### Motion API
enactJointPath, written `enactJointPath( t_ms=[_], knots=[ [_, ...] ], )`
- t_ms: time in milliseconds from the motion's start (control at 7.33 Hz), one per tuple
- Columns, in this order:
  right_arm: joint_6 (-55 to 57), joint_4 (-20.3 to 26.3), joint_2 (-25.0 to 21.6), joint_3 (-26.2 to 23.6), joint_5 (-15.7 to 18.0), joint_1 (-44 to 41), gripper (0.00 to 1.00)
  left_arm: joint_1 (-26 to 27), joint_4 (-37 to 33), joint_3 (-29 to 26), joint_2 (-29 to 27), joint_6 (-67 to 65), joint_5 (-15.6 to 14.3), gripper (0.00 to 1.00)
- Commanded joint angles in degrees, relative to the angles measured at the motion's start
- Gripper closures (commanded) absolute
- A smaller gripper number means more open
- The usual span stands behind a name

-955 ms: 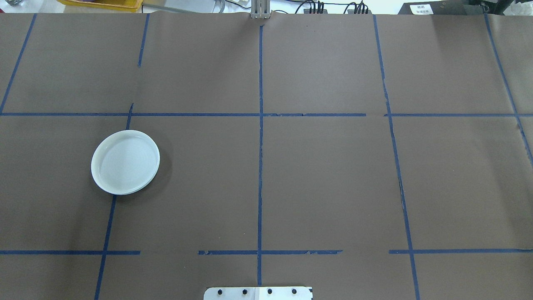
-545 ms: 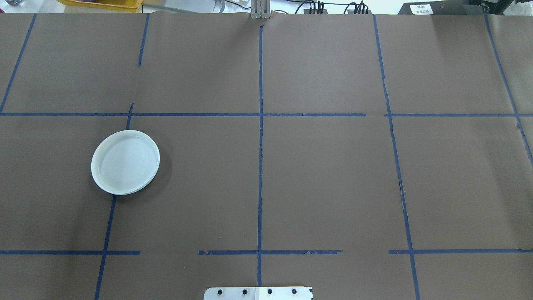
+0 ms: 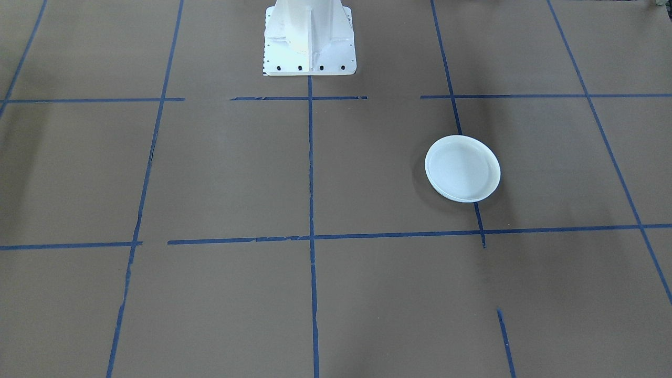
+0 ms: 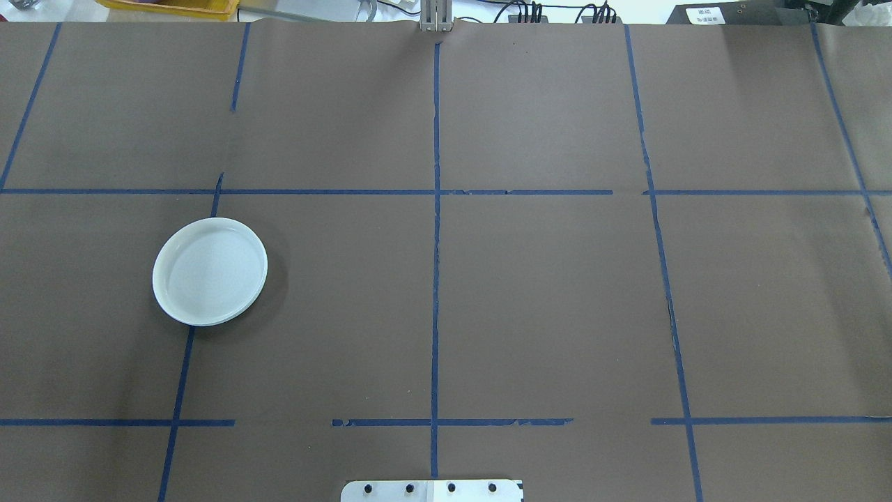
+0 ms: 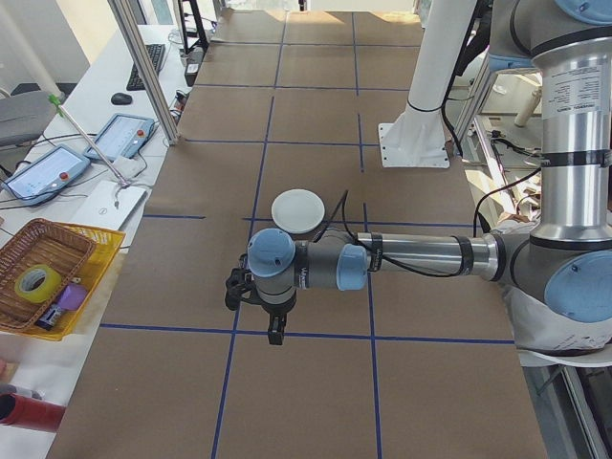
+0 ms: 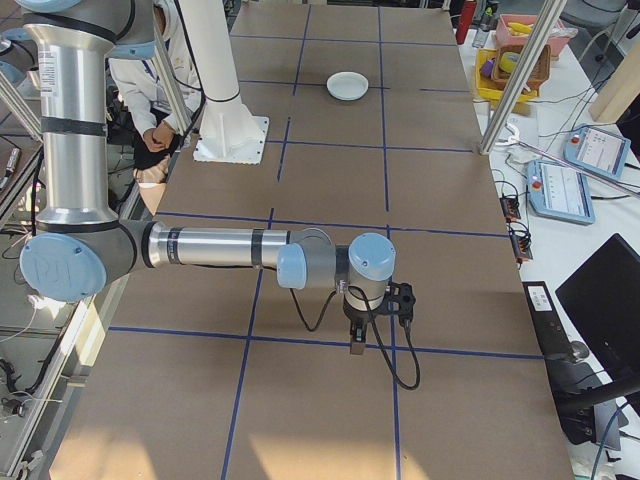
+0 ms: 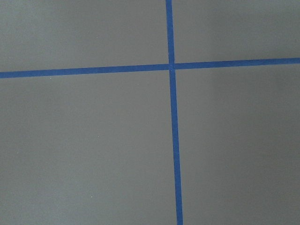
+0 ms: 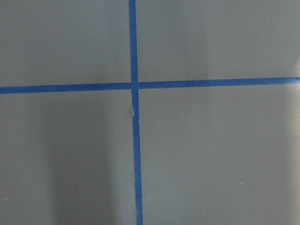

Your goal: Stack plate in center

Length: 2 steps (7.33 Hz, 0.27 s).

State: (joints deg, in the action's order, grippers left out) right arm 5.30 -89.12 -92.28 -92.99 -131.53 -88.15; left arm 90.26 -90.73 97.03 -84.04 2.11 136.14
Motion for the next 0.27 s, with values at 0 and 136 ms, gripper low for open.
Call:
enactJointPath(
  t_ms=[0, 136],
  knots=[
    [0.0, 0.0, 0.0, 0.0, 0.0, 0.0, 0.00, 0.0, 0.0, 0.0, 0.0, 0.0, 0.0, 0.00],
    [0.1, 0.0, 0.0, 0.0, 0.0, 0.0, 0.00, -0.1, 0.0, -0.3, -0.1, 0.0, 0.0, 0.00]
  ],
)
